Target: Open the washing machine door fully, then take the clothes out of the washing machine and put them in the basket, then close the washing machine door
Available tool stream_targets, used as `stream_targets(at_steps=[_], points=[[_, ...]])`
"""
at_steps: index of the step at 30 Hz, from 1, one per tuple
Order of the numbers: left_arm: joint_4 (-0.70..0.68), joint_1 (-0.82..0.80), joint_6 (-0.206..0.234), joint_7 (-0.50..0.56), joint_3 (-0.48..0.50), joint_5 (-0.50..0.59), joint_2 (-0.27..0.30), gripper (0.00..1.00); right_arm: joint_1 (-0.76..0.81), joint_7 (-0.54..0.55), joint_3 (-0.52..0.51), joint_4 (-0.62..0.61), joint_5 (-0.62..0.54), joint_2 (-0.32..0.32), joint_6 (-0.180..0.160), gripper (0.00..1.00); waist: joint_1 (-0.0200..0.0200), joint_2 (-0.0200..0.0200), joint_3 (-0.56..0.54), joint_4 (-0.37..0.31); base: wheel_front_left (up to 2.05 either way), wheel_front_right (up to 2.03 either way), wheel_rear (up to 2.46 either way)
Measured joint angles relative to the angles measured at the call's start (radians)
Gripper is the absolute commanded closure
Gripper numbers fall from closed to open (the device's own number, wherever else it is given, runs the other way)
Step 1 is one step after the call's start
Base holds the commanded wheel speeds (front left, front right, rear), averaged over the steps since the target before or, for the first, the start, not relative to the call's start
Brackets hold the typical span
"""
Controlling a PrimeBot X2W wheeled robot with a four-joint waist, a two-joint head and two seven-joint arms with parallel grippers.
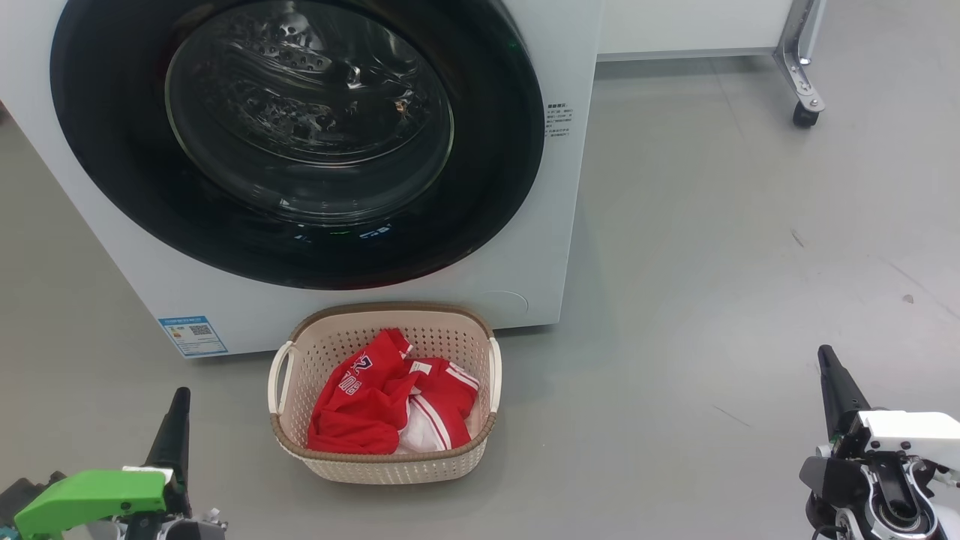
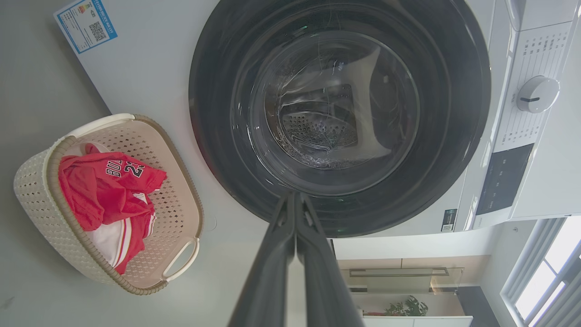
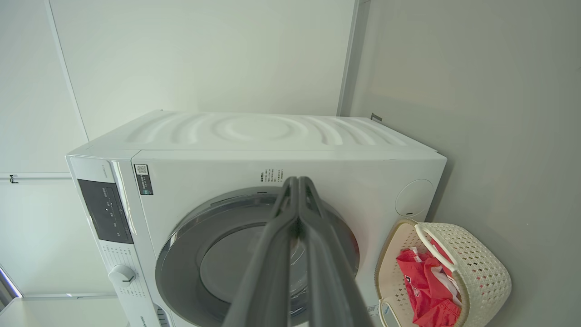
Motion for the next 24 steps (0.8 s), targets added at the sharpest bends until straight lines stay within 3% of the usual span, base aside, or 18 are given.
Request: stream_targets(at_steps=[24], points=[[0.001, -0.001, 0.000, 0.001, 0.002, 0.000, -0.001, 1.00, 0.000, 0.000, -0.002, 0.003, 0.000, 0.000, 0.000, 1.00, 0.0000, 0.0000, 0.000, 0.000, 0.00, 0.00, 0.00]])
